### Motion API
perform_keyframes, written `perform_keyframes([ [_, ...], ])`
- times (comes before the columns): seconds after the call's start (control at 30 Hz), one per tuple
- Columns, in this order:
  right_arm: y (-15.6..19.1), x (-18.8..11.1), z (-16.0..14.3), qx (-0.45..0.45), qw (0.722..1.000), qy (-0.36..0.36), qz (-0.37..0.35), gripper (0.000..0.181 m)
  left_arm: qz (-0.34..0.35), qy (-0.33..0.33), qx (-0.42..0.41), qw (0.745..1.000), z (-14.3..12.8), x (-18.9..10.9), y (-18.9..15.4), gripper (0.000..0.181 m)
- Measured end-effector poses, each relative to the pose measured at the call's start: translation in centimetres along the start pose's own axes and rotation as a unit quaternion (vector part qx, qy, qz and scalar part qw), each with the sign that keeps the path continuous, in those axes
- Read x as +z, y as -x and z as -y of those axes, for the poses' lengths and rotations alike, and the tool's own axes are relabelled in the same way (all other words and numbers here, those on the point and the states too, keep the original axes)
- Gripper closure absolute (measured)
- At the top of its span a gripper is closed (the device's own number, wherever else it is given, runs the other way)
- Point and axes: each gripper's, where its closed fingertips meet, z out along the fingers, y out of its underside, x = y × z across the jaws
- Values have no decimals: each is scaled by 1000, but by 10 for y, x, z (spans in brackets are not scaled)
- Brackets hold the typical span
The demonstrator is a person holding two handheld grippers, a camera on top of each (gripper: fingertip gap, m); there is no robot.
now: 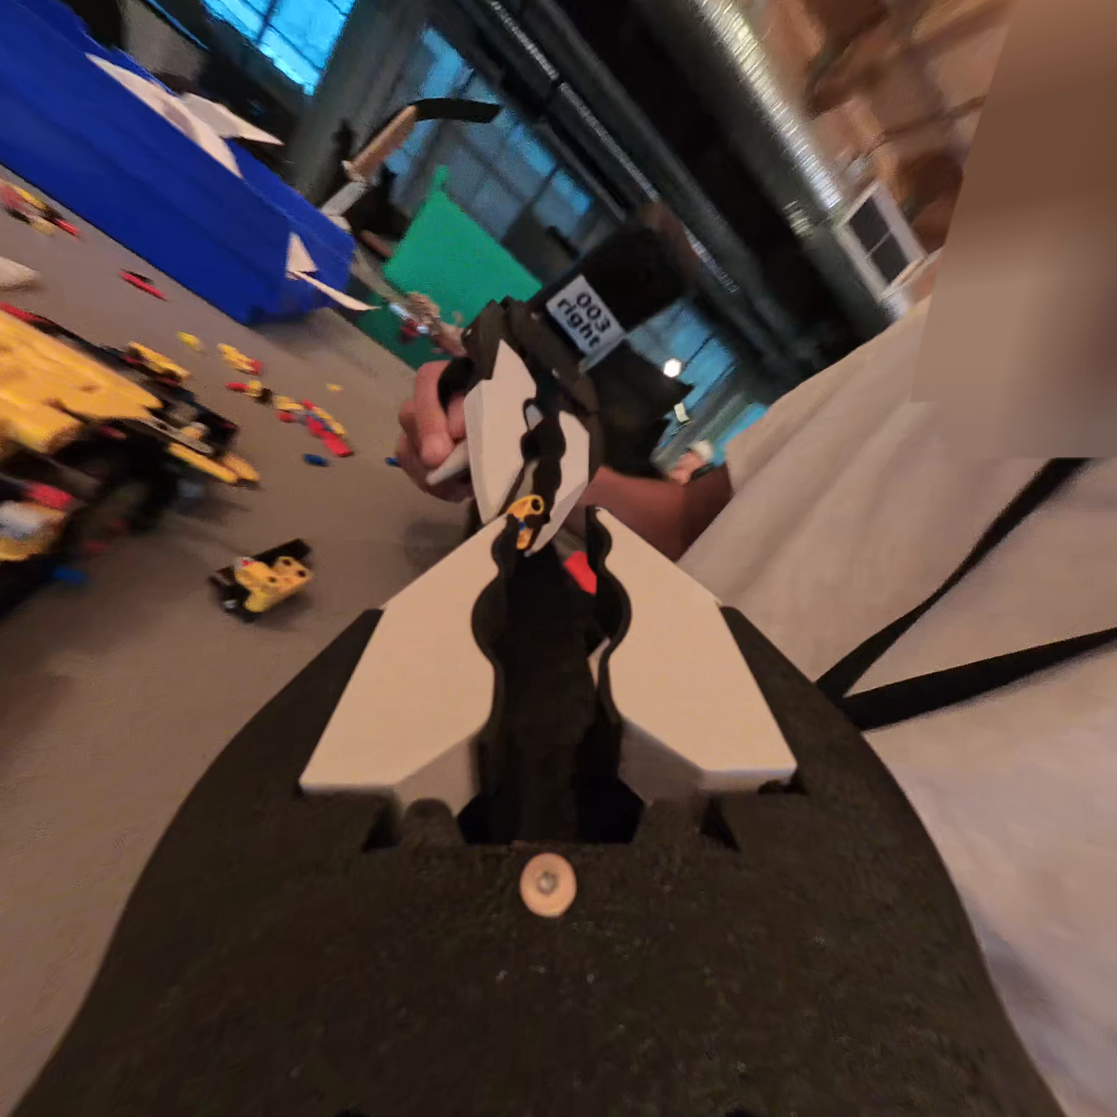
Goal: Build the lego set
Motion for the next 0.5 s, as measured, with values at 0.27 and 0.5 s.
perform_keyframes([
  [0.27, -5, 4, 27, -59, 994, -64, -61, 167, -51, -18, -99, 994, 1, 2, 2, 164],
  [0.5, -7, 10, 30, -61, 993, -76, -71, 167, -83, -29, -134, 987, 3, 4, -2, 172],
])
